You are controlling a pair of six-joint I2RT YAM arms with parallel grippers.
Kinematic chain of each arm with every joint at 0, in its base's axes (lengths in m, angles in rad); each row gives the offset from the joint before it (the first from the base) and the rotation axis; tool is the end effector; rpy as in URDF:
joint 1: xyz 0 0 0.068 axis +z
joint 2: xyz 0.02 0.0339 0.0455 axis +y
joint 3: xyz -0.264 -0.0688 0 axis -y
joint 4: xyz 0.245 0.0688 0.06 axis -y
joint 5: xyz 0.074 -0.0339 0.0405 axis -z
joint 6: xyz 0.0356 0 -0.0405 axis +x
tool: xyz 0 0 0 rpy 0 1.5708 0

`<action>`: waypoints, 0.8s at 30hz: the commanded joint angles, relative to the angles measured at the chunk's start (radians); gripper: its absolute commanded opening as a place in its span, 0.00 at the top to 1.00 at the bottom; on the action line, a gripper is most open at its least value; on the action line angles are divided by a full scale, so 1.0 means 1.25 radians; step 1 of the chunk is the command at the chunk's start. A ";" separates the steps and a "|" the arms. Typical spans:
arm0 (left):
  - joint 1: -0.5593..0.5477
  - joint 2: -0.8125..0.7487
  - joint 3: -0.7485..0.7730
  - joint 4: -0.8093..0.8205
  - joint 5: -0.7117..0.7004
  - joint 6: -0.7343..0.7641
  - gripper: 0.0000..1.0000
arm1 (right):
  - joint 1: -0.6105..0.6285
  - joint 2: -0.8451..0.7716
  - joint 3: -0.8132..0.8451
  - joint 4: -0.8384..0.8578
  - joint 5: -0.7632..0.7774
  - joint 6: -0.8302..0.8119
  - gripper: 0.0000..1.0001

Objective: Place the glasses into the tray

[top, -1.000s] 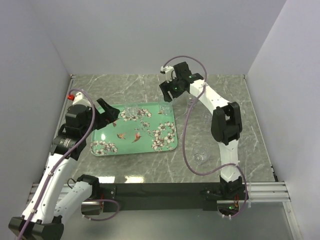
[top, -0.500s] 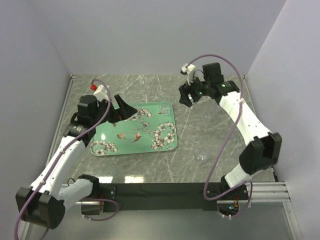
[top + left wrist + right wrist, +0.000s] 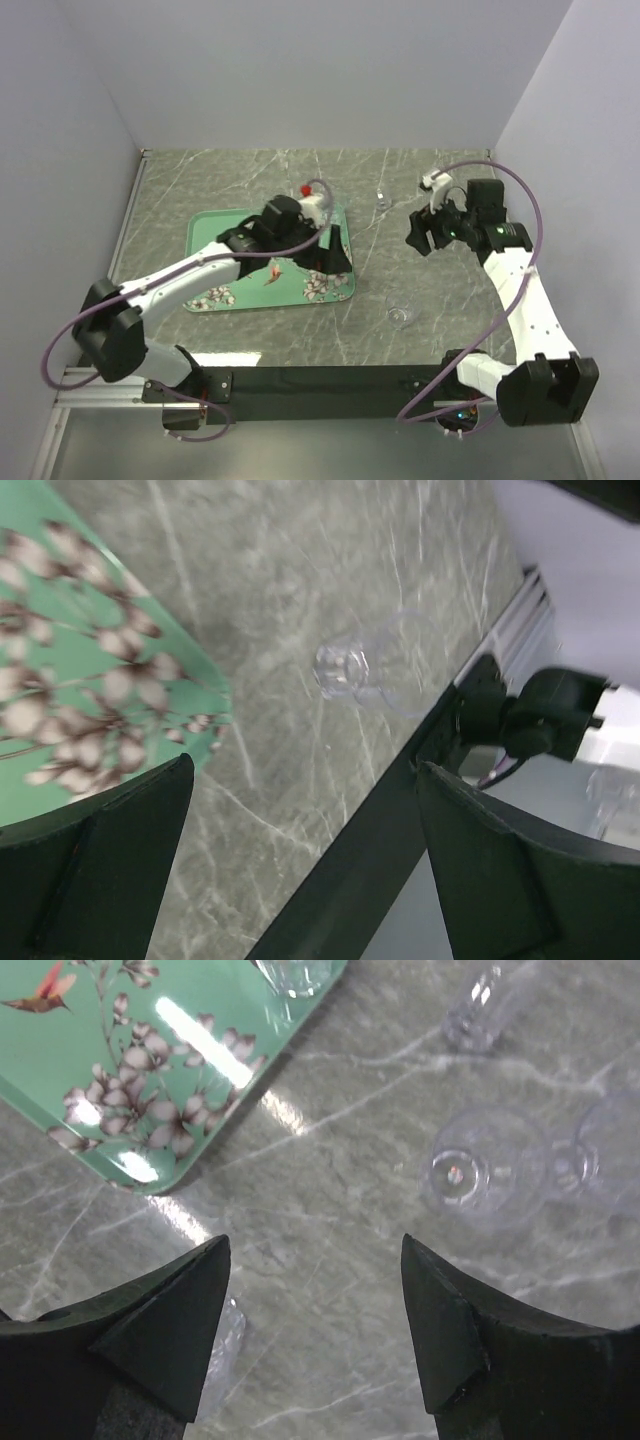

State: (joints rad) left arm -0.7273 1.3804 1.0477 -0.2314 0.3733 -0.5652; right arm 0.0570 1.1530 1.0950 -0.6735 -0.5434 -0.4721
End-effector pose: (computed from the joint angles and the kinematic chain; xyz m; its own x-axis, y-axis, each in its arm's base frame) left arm 0.2242 -0.2170 0.2921 -0.7921 0.0374 -0.6092 0.5033 0.6047 -0.6173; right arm 0.2373 0.0320 0.3307 -0.3971 -0.4125 -0.8198 -0.6888 0.7243 -0.0308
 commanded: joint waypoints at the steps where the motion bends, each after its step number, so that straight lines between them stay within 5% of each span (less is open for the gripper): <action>1: -0.077 0.054 0.082 -0.031 -0.046 0.047 0.01 | -0.052 -0.067 -0.050 0.009 -0.011 0.012 0.24; 8: -0.208 0.168 0.142 -0.048 -0.133 0.045 0.01 | -0.133 -0.209 -0.159 0.000 0.009 0.036 0.24; 24: -0.315 0.369 0.301 -0.085 -0.296 -0.095 0.09 | -0.170 -0.313 -0.217 -0.013 0.040 0.100 0.24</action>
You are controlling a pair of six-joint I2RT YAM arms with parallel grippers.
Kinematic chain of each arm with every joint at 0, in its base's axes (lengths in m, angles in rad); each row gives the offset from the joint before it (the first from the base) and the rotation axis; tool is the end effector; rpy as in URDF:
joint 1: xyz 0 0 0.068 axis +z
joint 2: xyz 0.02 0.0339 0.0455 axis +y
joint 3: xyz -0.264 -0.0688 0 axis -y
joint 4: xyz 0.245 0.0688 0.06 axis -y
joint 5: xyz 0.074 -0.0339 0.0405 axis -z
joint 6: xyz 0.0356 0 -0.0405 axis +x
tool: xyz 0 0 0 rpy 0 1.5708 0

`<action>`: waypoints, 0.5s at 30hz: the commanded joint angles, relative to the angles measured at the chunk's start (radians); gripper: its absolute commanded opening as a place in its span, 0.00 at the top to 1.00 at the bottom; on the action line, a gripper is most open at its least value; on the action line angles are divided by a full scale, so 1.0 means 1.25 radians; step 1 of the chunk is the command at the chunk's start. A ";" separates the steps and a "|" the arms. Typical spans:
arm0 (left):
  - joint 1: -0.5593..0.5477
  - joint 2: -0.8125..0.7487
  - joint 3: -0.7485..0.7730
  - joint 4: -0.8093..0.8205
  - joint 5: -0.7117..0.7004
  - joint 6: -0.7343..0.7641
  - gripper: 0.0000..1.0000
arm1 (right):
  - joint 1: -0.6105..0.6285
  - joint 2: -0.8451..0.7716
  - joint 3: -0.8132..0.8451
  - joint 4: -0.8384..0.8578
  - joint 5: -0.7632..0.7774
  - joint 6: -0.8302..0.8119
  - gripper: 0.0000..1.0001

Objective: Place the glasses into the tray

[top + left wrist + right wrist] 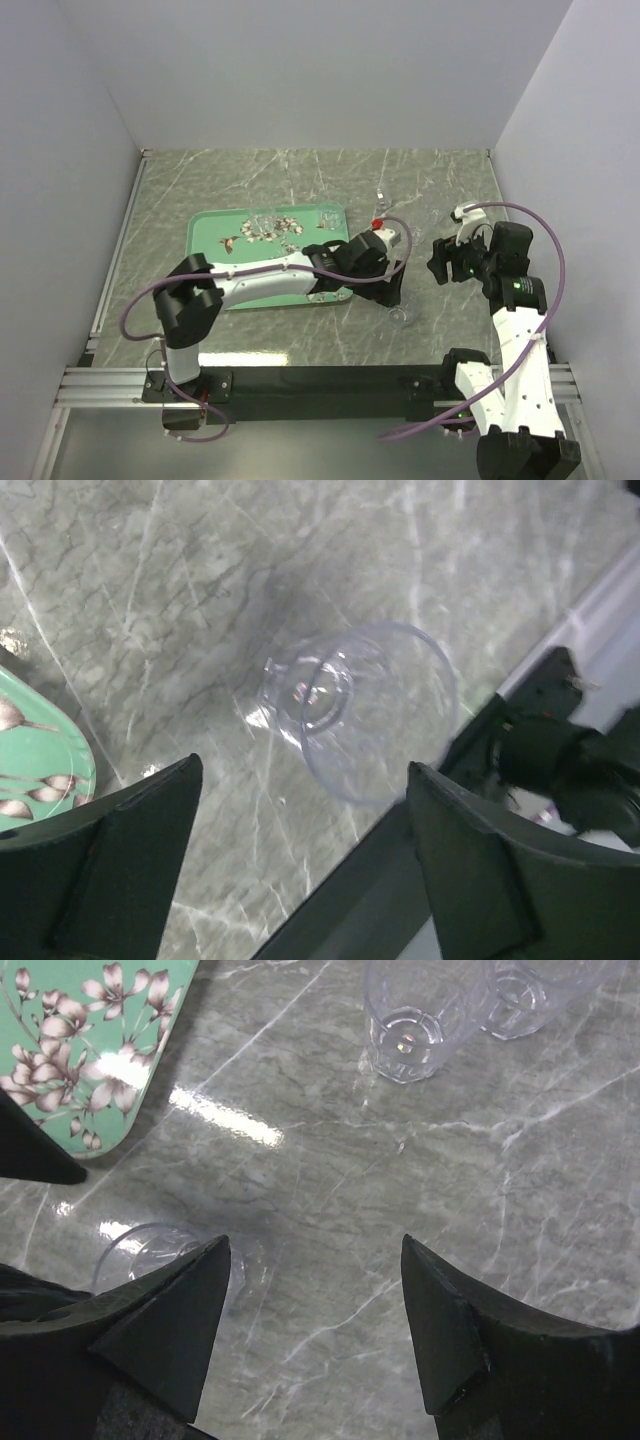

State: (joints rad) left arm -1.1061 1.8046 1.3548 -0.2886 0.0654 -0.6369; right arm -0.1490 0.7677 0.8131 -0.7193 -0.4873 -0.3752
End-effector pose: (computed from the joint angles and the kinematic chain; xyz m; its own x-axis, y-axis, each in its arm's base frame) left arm 0.1812 -0.3666 0.2441 -0.7859 0.2435 -0.5684 0.5552 0.6826 -0.4752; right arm 0.1552 -0.0064 0.3021 -0.4897 -0.2539 -0.8341 -0.4408 0.8975 -0.0145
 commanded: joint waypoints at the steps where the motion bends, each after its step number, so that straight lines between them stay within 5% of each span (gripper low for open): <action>1: -0.015 0.048 0.078 -0.049 -0.077 -0.045 0.12 | -0.004 -0.002 0.011 0.024 -0.008 0.023 0.25; 6: -0.026 0.091 0.129 -0.100 -0.122 -0.066 0.19 | -0.001 0.006 0.016 0.033 -0.002 0.019 0.24; 15: -0.059 0.174 0.202 -0.185 -0.187 -0.082 0.57 | 0.014 0.004 0.012 0.039 -0.002 0.035 0.24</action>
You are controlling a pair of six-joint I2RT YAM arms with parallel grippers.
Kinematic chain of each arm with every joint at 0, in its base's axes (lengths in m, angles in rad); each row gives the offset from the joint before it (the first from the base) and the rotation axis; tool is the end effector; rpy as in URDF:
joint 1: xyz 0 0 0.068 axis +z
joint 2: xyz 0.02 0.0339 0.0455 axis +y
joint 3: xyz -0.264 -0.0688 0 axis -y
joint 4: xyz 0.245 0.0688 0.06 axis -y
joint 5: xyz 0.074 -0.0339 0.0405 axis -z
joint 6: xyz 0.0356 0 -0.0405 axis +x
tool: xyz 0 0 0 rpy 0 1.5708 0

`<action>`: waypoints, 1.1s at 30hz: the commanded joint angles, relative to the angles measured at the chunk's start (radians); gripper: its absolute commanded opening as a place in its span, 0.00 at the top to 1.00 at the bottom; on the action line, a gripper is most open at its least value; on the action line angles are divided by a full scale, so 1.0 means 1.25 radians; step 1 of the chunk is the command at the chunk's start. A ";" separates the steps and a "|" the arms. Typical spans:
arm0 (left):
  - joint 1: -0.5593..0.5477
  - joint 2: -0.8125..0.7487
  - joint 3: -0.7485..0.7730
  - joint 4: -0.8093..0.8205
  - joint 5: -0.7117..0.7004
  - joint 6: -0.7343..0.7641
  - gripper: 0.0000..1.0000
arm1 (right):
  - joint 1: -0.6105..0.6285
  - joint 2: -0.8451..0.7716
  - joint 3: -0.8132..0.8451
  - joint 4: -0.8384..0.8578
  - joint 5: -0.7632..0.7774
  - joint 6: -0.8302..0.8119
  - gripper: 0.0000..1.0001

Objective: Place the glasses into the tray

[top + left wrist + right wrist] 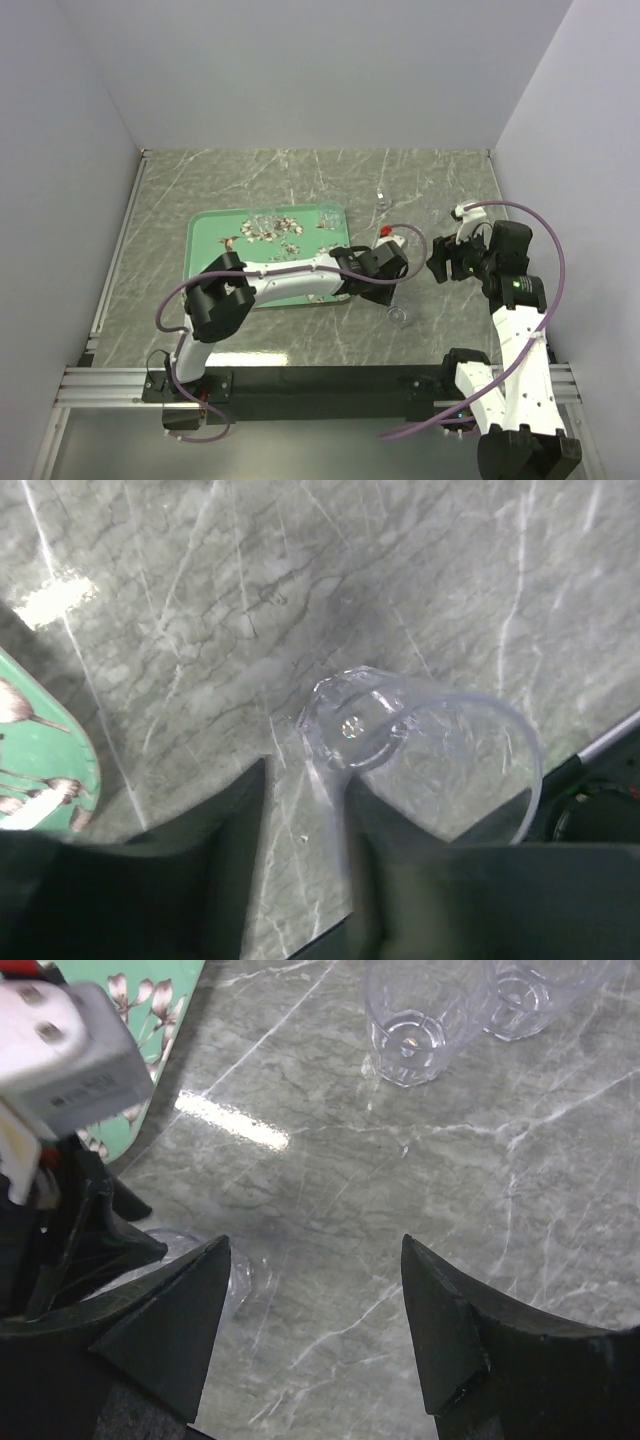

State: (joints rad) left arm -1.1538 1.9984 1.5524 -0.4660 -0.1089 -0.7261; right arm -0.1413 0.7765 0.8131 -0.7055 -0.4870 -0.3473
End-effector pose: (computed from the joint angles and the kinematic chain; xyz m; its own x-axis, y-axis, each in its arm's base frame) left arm 0.1831 -0.4038 0.2157 -0.8251 0.2329 -0.5148 0.4469 0.8266 -0.3422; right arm 0.1578 -0.0056 0.3020 -0.4959 -0.2333 -0.8364 -0.4337 0.9010 0.0059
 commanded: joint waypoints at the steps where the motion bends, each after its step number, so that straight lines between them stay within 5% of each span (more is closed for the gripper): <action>1: -0.026 0.027 0.059 -0.053 -0.058 -0.011 0.65 | 0.008 -0.003 0.012 0.028 -0.002 0.013 0.24; 3: -0.034 0.031 0.072 -0.071 -0.083 -0.011 0.80 | 0.010 -0.001 0.012 0.027 -0.003 0.013 0.24; 4: -0.037 0.027 0.072 -0.073 -0.091 -0.011 1.00 | 0.011 -0.003 0.012 0.028 -0.003 0.014 0.24; 15: -0.038 -0.131 -0.037 0.023 -0.140 -0.022 1.00 | 0.011 -0.003 0.020 0.027 -0.020 0.019 0.24; 22: -0.023 -0.206 -0.059 -0.024 -0.250 -0.001 1.00 | 0.011 0.010 0.035 0.029 -0.041 0.020 0.25; 33: 0.133 -0.353 -0.201 -0.027 -0.268 0.007 1.00 | 0.010 0.026 0.039 0.043 -0.067 0.026 0.25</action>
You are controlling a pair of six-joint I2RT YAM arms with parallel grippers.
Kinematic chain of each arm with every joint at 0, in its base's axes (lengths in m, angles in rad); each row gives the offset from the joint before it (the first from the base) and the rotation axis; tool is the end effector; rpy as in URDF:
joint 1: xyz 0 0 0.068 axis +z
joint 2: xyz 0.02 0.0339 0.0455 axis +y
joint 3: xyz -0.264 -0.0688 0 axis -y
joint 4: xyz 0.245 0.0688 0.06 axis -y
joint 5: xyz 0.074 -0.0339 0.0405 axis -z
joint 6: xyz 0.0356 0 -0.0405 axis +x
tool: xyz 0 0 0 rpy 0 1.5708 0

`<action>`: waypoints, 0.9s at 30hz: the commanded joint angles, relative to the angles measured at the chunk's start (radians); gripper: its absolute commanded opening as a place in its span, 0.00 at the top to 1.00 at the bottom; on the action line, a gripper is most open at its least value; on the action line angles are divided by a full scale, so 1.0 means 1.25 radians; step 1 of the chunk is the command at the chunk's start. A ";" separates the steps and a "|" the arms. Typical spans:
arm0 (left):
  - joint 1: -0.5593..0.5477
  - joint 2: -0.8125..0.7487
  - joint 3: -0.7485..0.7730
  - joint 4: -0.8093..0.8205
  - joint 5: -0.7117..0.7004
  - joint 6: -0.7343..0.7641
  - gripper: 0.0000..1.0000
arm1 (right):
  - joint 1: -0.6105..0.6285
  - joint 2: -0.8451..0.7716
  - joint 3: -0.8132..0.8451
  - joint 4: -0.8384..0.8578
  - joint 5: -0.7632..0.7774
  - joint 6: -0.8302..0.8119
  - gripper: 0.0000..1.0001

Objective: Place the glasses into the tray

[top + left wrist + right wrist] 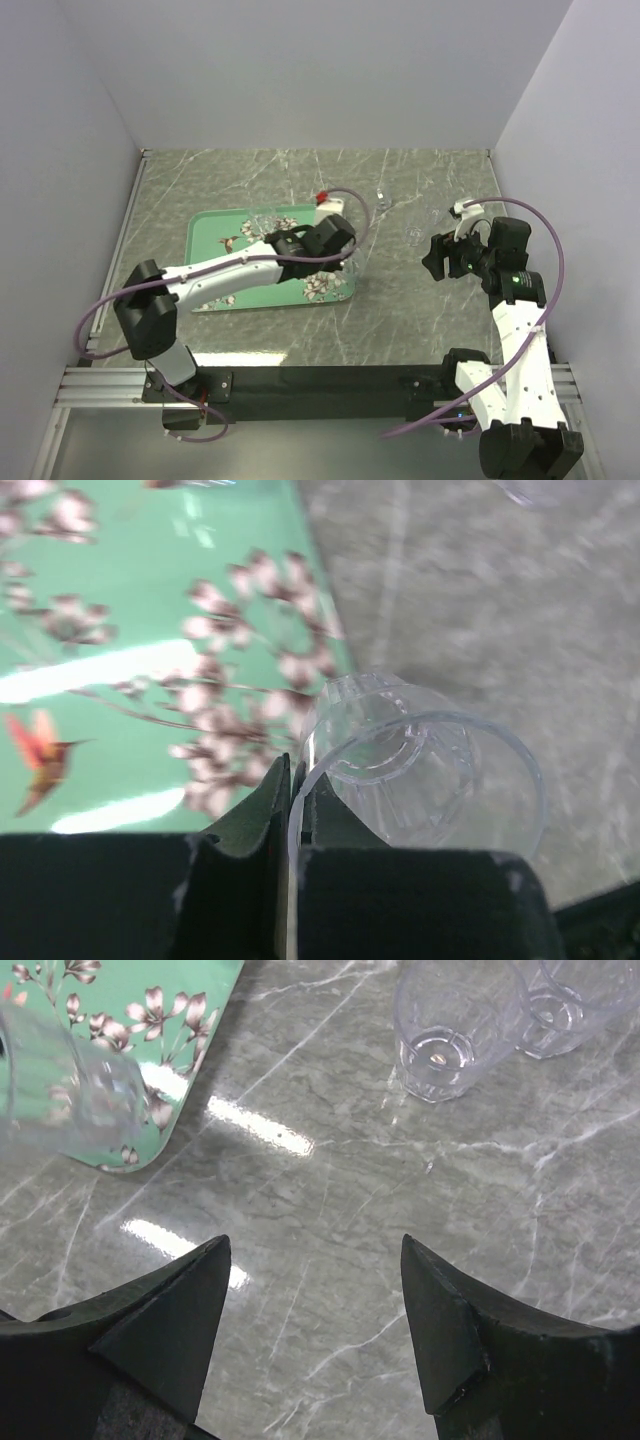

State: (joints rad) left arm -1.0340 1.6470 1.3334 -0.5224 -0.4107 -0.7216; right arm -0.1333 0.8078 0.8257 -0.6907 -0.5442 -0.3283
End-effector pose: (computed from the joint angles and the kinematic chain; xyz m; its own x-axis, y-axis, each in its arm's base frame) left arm 0.1979 -0.3048 0.2791 -0.7149 0.0170 -0.6990 0.2381 0.9459 -0.2205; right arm 0.1641 -0.0034 0.3036 -0.4919 -0.2124 -0.8443 -0.4714 0.8803 0.0532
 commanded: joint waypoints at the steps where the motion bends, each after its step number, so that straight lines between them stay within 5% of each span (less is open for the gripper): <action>1: 0.050 -0.082 -0.036 0.019 -0.022 0.003 1.00 | 0.004 0.003 0.023 0.035 -0.021 0.009 0.25; 13: 0.209 -0.115 -0.107 0.058 -0.007 0.059 1.00 | 0.006 0.020 0.035 0.038 -0.043 0.004 0.25; 27: 0.311 0.014 0.012 0.072 0.034 0.148 0.98 | 0.011 0.035 0.051 0.036 -0.044 -0.004 0.25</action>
State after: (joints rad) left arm -0.6647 1.6386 1.2720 -0.4805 -0.3897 -0.5781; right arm -0.1268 0.8459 0.8352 -0.6731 -0.5884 -0.3298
